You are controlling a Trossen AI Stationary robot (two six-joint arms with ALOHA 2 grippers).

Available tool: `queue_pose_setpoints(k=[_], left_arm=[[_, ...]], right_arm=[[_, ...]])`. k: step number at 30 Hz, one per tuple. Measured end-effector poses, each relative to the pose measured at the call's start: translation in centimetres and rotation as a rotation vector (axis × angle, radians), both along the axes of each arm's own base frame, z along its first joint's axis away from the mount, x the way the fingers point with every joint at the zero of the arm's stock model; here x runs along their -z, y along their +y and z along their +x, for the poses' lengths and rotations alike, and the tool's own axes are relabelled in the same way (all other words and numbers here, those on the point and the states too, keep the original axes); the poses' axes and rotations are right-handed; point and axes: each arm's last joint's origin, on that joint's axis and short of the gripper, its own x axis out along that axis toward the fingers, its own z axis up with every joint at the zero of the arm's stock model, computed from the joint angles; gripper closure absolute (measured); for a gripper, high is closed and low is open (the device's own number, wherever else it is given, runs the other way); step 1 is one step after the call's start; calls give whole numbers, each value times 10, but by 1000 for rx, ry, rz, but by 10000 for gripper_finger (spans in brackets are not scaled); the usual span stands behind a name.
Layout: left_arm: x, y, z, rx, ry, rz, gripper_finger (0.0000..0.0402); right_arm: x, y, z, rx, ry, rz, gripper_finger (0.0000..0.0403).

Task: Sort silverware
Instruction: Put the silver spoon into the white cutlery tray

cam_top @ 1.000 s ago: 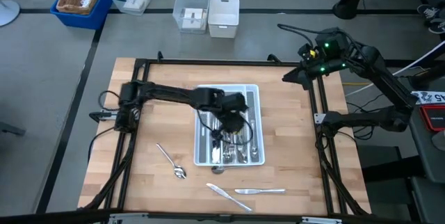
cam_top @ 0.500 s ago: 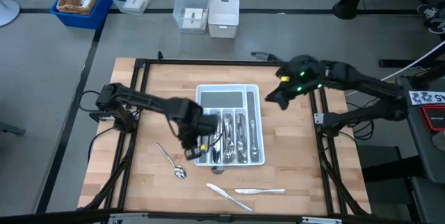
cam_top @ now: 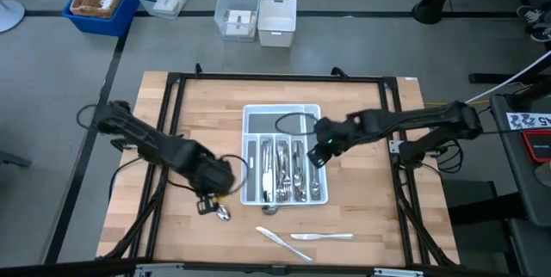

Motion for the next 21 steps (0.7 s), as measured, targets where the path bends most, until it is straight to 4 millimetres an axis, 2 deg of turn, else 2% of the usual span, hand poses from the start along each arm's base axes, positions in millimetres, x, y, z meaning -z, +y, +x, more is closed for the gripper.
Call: queue_pose_setpoints(k=[6, 10, 15, 21], left_arm=[[9, 7, -43, -175, -149, 12, 399], [21, 14, -62, -250, -208, 23, 399], [35, 21, -73, -286, -218, 31, 399], [46, 20, -72, -241, -236, 37, 399]], right_arm=[[41, 13, 26, 89, 140, -7, 288], [68, 15, 39, 123, 233, -10, 288], [99, 16, 49, 130, 345, -17, 288], [123, 17, 56, 126, 427, 2, 288]])
